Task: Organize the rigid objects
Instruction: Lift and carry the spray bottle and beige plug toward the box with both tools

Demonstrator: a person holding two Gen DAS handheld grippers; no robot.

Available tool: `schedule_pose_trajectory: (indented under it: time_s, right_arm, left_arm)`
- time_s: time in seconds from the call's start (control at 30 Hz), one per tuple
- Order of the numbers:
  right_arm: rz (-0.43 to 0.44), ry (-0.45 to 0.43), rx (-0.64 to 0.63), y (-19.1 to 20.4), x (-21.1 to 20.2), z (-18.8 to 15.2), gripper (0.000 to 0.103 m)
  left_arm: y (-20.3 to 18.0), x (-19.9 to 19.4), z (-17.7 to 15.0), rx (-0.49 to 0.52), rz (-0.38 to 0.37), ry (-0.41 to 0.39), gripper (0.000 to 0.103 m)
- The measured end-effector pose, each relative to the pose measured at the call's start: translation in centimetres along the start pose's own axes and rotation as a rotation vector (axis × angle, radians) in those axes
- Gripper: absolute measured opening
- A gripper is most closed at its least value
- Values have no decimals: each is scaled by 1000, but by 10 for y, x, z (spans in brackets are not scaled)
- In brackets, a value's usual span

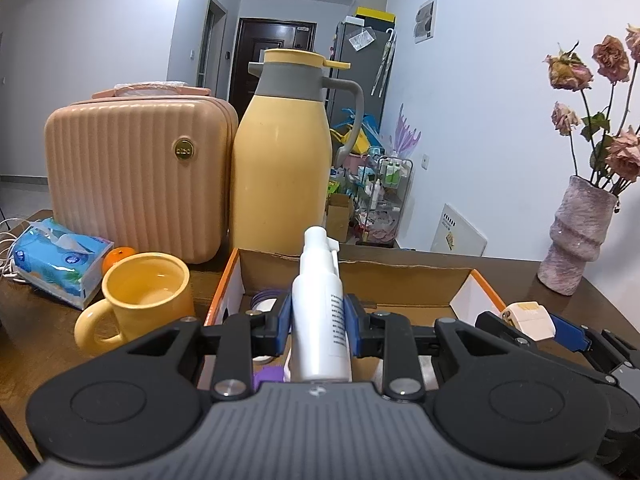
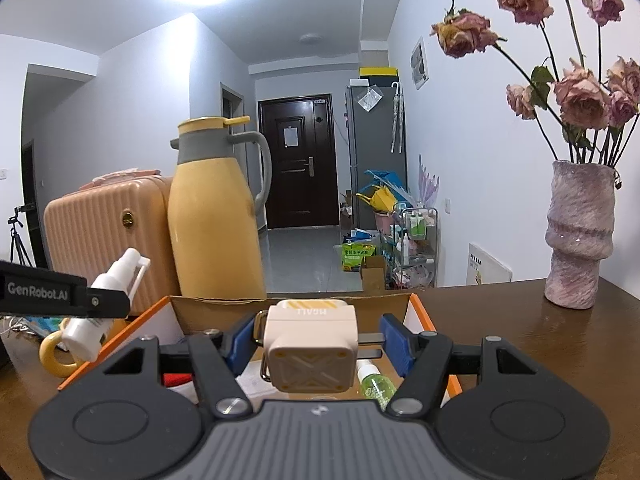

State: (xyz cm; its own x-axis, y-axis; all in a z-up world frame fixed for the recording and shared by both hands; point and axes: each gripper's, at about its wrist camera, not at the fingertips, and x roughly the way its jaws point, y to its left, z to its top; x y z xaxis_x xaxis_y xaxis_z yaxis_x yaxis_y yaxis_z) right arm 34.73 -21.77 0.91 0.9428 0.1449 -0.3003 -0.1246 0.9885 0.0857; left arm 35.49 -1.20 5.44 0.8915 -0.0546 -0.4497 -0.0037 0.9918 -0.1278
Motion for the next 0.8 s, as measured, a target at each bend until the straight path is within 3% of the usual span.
schedule_pose_trajectory:
  time_s: [0.8]
  right_arm:
    - [-30,94,-3,-15,55,-4,65]
  left_arm:
    - [10,64,6,58,37,83,30]
